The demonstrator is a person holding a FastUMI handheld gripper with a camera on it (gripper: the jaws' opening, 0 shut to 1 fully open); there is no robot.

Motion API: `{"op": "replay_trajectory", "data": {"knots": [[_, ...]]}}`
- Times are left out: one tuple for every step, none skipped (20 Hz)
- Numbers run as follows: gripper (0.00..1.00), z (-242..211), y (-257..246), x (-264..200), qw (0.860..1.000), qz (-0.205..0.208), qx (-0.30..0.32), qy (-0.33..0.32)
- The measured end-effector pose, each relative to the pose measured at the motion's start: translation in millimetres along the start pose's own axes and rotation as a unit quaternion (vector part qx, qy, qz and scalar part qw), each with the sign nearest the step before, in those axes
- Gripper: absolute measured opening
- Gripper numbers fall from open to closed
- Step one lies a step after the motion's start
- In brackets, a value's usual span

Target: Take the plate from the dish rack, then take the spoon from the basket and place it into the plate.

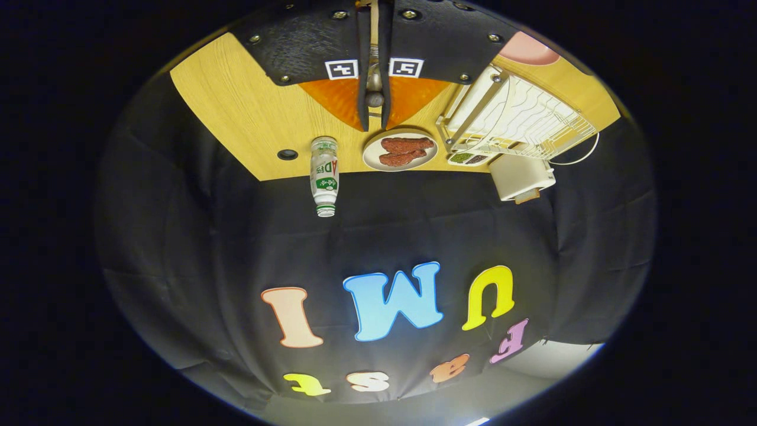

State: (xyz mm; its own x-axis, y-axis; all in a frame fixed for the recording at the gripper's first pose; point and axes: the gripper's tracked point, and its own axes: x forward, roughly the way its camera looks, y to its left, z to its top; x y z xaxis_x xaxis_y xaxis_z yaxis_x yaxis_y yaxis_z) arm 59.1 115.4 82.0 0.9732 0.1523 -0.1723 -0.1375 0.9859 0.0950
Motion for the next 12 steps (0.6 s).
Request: {"op": "replay_trajectory", "data": {"knots": [[0.05,7,-1,-2,1.0,-0.003,0.003,-0.003],[0.05,14,-2,-3,1.0,-0.007,0.004,-0.006],[0.05,23,-2,-5,1.0,-0.01,0.004,-0.01],[0.05,32,-3,-8,1.0,-0.013,0.006,-0.015],[0.05,42,-3,-11,1.0,-0.017,0.005,-0.019],[0.05,51,-1,-16,1.0,-0.02,0.001,-0.023],[0.05,59,0,-20,0.999,-0.023,-0.005,-0.025],[0.05,67,3,-25,0.999,-0.024,-0.01,-0.028],[0.05,74,6,-32,0.999,-0.023,-0.015,-0.03],[0.05,80,10,-38,0.999,-0.022,-0.02,-0.032],[0.05,85,13,-44,0.999,-0.022,-0.027,-0.034],[0.05,90,16,-51,0.999,-0.023,-0.031,-0.034]]}}
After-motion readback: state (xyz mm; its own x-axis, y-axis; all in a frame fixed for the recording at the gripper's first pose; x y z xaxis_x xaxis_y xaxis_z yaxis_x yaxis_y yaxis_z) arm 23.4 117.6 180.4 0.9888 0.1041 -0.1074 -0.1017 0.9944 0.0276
